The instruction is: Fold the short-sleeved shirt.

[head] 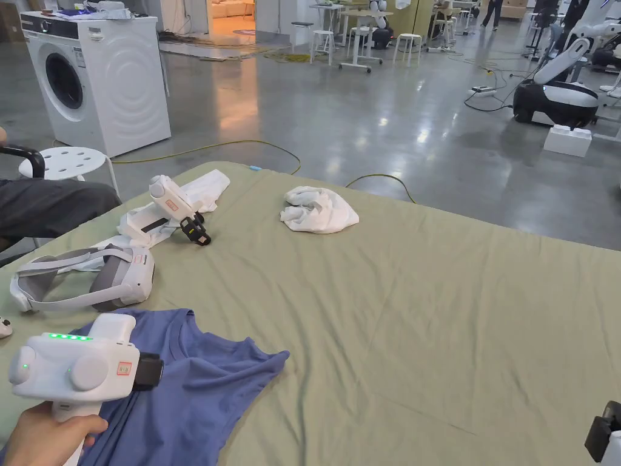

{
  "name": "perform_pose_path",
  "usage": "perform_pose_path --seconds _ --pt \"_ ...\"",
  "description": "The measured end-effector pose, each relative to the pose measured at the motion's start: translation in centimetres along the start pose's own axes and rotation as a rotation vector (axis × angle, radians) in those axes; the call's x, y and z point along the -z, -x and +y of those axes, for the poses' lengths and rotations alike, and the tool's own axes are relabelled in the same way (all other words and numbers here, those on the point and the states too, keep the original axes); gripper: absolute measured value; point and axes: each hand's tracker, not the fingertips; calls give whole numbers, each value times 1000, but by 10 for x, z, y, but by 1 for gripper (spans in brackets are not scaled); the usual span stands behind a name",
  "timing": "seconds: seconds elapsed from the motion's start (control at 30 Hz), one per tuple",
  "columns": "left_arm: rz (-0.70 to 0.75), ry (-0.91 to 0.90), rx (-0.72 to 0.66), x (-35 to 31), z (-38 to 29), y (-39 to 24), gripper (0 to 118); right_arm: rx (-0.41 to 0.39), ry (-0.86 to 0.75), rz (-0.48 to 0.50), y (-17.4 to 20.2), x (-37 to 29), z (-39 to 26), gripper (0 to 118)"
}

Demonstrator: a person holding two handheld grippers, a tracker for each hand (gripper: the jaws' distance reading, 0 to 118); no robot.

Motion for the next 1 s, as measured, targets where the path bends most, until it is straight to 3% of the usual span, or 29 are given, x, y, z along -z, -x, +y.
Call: perform_pose_path --seconds 0.2,0.23,0.3,0.4,0.53,0.77,1.0 --pt "13 158 16 58 -13 1 70 -18 26 5 13 6 -6 0" --pt "1 188 8 64 -17 1 57 -23 29 5 14 6 -7 0" --pt "-17 183 20 69 -24 -3 7 -34 33 6 17 4 -8 0" --pt "-3 147 28 76 -31 -2 6 -46 37 2 19 4 -9 0" --pt "-91 109 -100 66 -26 15 5 -51 45 3 20 8 -10 0" --pt "-210 -176 -220 10 14 35 4 -46 33 14 22 10 -8 0" --pt "-290 -449 -149 -82 82 9 4 -28 -19 25 20 4 6 0"
